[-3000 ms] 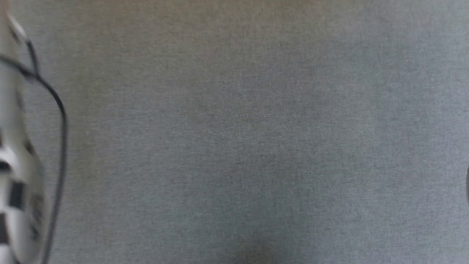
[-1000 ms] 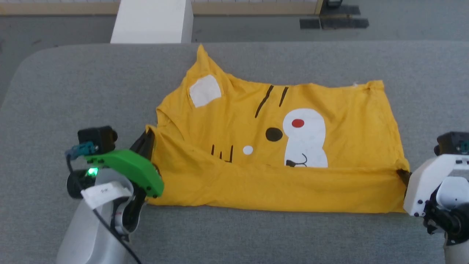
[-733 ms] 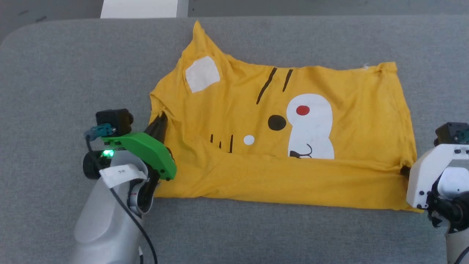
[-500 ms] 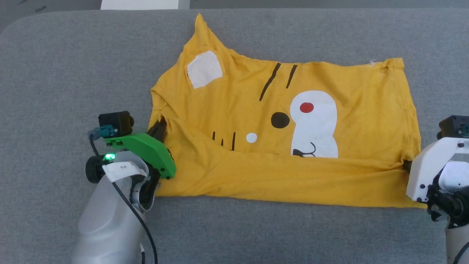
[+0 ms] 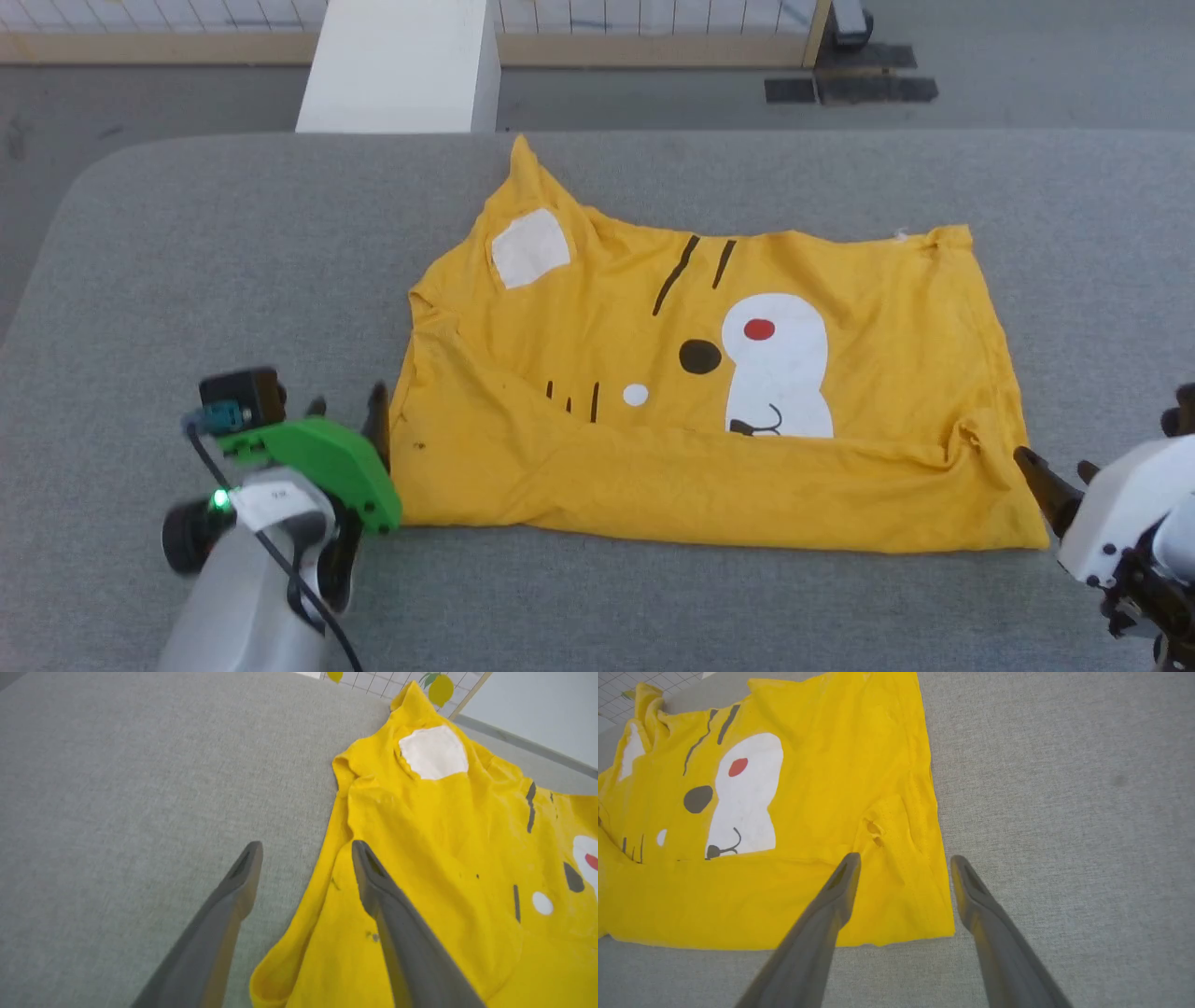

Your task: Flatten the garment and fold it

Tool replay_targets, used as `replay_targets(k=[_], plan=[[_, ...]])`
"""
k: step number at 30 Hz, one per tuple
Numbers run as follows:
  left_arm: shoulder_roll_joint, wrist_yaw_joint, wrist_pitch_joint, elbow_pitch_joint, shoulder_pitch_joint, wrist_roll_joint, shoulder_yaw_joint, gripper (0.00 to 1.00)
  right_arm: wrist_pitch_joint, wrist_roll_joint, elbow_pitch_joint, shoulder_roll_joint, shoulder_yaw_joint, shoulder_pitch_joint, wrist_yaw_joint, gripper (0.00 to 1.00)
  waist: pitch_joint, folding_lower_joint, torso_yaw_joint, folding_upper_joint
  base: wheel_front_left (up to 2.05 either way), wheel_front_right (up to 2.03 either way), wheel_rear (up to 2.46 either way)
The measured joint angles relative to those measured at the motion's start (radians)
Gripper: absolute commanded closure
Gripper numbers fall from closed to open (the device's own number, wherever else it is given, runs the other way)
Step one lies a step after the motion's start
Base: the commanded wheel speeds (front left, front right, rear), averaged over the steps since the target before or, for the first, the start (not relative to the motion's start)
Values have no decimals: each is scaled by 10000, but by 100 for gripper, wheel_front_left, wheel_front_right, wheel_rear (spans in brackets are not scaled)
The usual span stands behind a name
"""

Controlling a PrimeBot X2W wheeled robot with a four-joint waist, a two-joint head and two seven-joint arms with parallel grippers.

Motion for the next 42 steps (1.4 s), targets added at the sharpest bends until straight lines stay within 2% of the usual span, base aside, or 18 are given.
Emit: replay_targets(k=[5, 9, 13, 17, 18, 19, 24, 32, 42], plan=[[63, 811, 2303, -1513, 1177, -186, -165, 0, 0, 73, -596, 194, -326, 394, 0, 0, -272, 0, -108, 0, 0, 0, 0], [261, 1269, 3779, -2247, 1702, -267, -341, 0, 0, 75, -786, 265, -393, 454, 0, 0, -226, 0, -255, 0, 0, 0, 0], [491, 1626, 4414, -2554, 1911, -257, -337, 0, -6, 88, -894, 309, -378, 458, 0, 0, -86, 0, -408, 0, 0, 0, 0], [562, 1733, 4658, -2341, 1942, -311, -276, 0, -52, 165, -913, 324, -314, 458, 0, 0, 63, 0, -564, 0, 0, 0, 0], [562, 1732, 4727, -2288, 1939, -380, -245, 31, -71, 171, -913, 330, -295, 458, 0, 0, 97, -1, -606, 0, 0, 0, 0], [543, 1714, 4614, -2259, 1942, -516, -113, 100, -81, 174, -913, 332, -284, 461, 0, 0, 152, -1, -668, 0, 0, 0, 0], [387, 1467, 3894, -2366, 2049, -907, 165, 100, -136, 79, -961, 336, -205, 573, 0, 0, 234, -1, -672, 0, 0, 0, 0], [190, 1386, 3149, -3618, 2325, -1035, 437, 100, 403, -1369, -892, 92, 430, 719, 0, 0, 407, 0, -486, 0, 0, 0, 0], [73, 1526, 3183, -4556, 2704, -1009, 201, 100, 391, -2318, 1135, -644, 1647, -309, 0, 0, 941, 0, -195, 0, 0, 0, 0]])
